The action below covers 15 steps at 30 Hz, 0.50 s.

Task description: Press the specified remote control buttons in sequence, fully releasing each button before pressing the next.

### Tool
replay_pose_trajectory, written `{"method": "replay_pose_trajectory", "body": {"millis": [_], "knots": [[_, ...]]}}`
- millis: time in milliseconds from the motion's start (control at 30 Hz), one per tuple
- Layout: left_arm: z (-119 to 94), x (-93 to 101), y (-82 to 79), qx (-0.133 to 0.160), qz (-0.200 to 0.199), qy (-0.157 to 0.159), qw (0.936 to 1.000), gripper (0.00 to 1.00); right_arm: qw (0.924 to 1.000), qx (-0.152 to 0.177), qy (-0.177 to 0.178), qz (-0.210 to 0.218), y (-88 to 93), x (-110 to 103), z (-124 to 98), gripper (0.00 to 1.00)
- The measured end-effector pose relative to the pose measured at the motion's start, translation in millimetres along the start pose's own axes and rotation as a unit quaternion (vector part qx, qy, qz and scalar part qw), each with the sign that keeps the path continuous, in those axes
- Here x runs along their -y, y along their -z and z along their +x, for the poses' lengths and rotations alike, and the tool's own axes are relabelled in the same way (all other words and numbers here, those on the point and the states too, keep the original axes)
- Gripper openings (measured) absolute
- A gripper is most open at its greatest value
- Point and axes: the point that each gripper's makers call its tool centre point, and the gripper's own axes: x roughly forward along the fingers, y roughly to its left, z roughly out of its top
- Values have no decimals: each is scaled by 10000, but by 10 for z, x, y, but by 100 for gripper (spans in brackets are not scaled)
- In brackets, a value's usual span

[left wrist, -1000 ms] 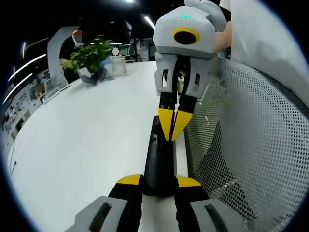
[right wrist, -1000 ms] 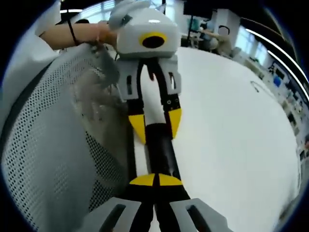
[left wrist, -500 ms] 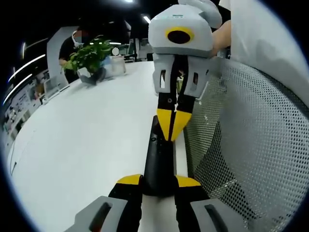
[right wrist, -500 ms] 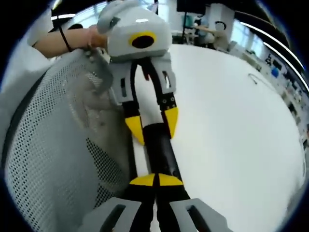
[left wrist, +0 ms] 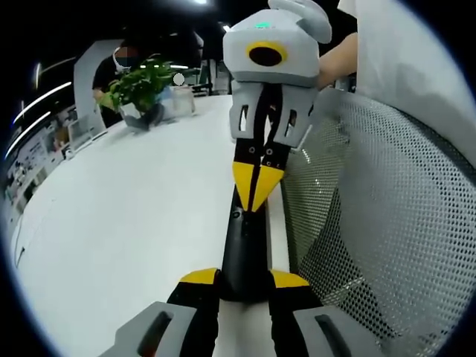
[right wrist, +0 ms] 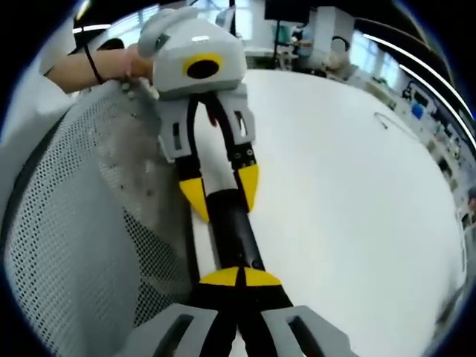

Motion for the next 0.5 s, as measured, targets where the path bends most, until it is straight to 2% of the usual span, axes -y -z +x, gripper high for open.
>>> {"method": "replay_pose_trajectory", "body": {"millis": [133, 233, 333, 500], "knots": [[3, 2, 2, -27, 84, 16, 10000, 24, 9997, -240, 18, -36, -8, 11, 13, 0], [2, -2, 3, -42, 110, 28, 9999, 24, 9983, -479, 102, -330, -5, 30, 24, 0], [4, -6, 4, -65, 134, 40, 9999, 24, 9972, -600, 125, -432, -11, 38, 40, 0], [-1, -9, 15, -60, 153, 63, 9998, 24, 9971, -720, 17, -247, -19, 77, 52, 0]]}}
